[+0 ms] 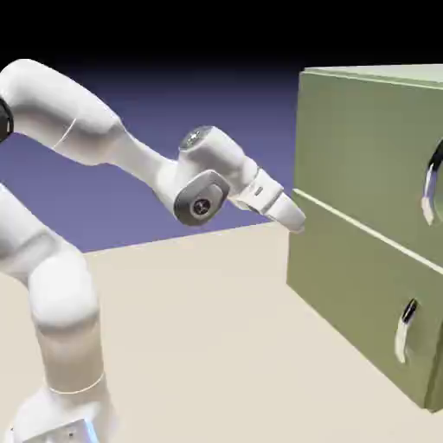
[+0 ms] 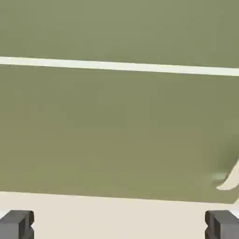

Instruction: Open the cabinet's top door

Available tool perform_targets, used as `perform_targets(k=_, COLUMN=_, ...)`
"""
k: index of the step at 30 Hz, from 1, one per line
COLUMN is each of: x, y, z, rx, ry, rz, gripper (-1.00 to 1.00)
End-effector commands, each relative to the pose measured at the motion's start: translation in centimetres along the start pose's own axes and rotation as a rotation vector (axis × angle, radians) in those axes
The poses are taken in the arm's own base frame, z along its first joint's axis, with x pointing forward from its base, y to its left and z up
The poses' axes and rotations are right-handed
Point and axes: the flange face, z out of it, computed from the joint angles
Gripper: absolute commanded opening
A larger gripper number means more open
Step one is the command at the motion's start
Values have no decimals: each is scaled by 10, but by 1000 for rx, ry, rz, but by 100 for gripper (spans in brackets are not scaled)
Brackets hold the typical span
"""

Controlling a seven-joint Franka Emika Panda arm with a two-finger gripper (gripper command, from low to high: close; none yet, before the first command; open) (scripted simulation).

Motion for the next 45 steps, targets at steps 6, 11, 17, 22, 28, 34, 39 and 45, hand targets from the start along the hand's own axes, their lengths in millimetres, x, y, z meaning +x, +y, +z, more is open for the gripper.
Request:
perform_targets(k=6, x=20, y=-34, z=-31, rx=91, ry=66, rz=-37, gripper=100)
perform_targets(k=11, x=37, y=-53, z=-58, rx=164, ry=124, rz=-58, gripper=100)
perform_targets(k=17, x=57, y=-66, z=-87, rx=245, ry=194, rz=-71, gripper=100)
perform_targets(k=22, x=74, y=-69, z=-107, rx=306, ry=251, rz=-73, gripper=100)
perform_targets(k=28, x=96, y=-65, z=-122, rx=372, ry=317, rz=-65, gripper=100)
perform_targets(k=34, x=119, y=-52, z=-126, rx=428, ry=377, rz=-48, gripper=100)
perform_targets(k=39, x=138, y=-37, z=-120, rx=465, ry=422, rz=-29, gripper=100)
perform_targets(k=45, x=160, y=-14, z=-102, rx=500, ry=468, rz=-5, gripper=100)
